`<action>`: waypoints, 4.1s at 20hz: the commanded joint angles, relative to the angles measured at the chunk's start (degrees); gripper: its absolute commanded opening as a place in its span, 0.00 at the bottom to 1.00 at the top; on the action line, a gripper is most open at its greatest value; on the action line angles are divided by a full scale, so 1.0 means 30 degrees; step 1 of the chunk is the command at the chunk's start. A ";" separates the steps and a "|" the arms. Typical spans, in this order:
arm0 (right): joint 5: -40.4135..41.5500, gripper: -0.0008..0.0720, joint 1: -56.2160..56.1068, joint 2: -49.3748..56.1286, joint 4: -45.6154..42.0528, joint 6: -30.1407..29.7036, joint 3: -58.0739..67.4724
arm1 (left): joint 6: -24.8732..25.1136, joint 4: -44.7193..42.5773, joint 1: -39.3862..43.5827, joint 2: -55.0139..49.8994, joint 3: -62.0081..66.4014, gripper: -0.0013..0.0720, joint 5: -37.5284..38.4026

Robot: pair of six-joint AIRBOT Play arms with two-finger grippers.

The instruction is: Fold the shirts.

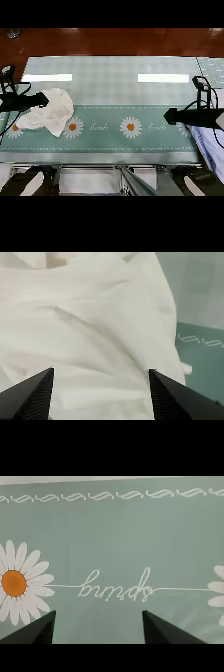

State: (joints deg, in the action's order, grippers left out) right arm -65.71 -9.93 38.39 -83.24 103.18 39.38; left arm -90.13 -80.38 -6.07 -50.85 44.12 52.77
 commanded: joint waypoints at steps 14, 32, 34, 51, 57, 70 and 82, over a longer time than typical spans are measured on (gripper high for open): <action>0.2820 0.86 -0.0015 -0.1202 0.0656 0.1960 -0.1326 | -0.2710 0.0947 0.0175 -0.6819 -0.0495 0.96 -0.0918; 0.1836 0.86 0.0000 -0.1209 -0.0882 0.2018 0.1734 | 0.3825 1.0754 0.2448 0.2900 0.9260 0.06 -0.0940; 0.1829 0.86 -0.0015 -0.1209 -0.0699 0.2025 0.1734 | 0.3825 1.0754 0.3512 0.2827 1.1548 0.06 -0.1625; 0.0313 0.86 -0.0015 -0.4204 -0.1960 0.3016 0.1727 | 0.4313 1.0797 1.6291 -0.2135 1.0928 0.06 -0.5348; 0.0364 0.86 -0.0015 -0.4197 -0.2091 0.3147 0.1668 | 0.4022 0.9996 1.5431 -0.2055 0.4204 0.06 -0.2732; 0.1253 0.86 0.4320 0.3381 0.2441 -0.0882 0.3366 | 0.2834 0.7621 0.2572 -0.2878 0.3031 0.97 0.5442; 0.1326 0.86 1.1074 -0.0379 0.9755 -0.6623 -0.6003 | 0.6674 1.6160 -0.1297 0.2280 -0.9187 0.97 0.4816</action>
State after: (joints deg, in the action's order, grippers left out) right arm -64.51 24.60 38.13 -66.74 90.06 29.71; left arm -76.53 -43.55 -10.74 -43.70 23.75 71.61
